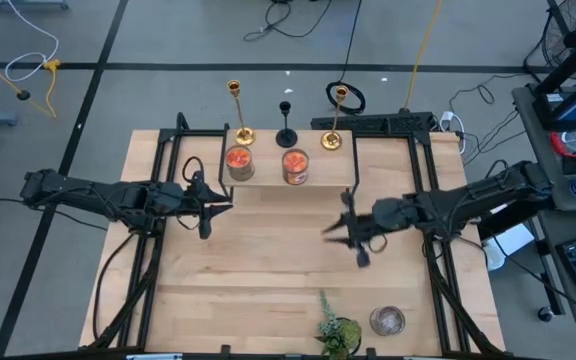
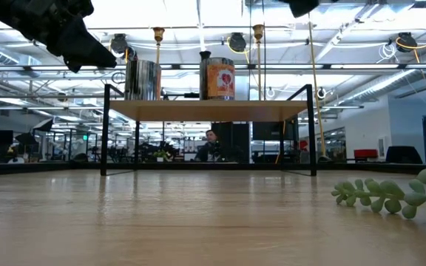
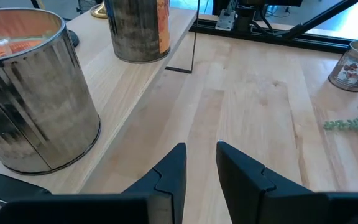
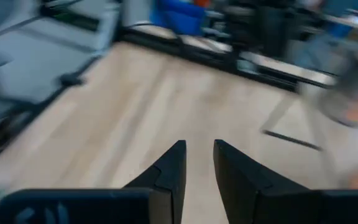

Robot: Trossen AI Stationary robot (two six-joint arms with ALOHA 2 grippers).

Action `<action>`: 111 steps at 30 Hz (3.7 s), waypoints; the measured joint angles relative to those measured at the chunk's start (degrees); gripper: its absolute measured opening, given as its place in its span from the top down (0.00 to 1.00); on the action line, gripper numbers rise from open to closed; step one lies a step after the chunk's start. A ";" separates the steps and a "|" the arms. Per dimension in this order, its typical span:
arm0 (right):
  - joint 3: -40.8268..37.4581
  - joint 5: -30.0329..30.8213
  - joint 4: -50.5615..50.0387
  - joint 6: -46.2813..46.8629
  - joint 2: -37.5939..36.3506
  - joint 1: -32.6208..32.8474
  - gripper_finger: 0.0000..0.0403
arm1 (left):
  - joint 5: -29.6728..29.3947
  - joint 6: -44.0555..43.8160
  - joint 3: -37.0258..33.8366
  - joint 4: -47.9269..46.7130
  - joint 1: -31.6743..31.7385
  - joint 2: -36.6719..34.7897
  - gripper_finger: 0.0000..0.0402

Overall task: Pick & Place candle stick holders
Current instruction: Put the brown scented candle on the shelf aligned with the other orange scented candles

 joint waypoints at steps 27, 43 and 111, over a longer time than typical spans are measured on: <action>-5.52 -3.35 -22.75 45.66 0.08 32.72 0.65 | 1.47 -5.18 0.00 0.04 0.00 0.00 0.77; -21.08 -0.50 -0.57 36.09 0.08 37.96 0.65 | 1.50 -6.00 0.00 0.21 0.00 0.00 0.77; 28.18 10.56 -36.34 7.01 9.27 -29.61 1.00 | 1.51 1.84 0.00 5.67 -0.01 -0.02 0.77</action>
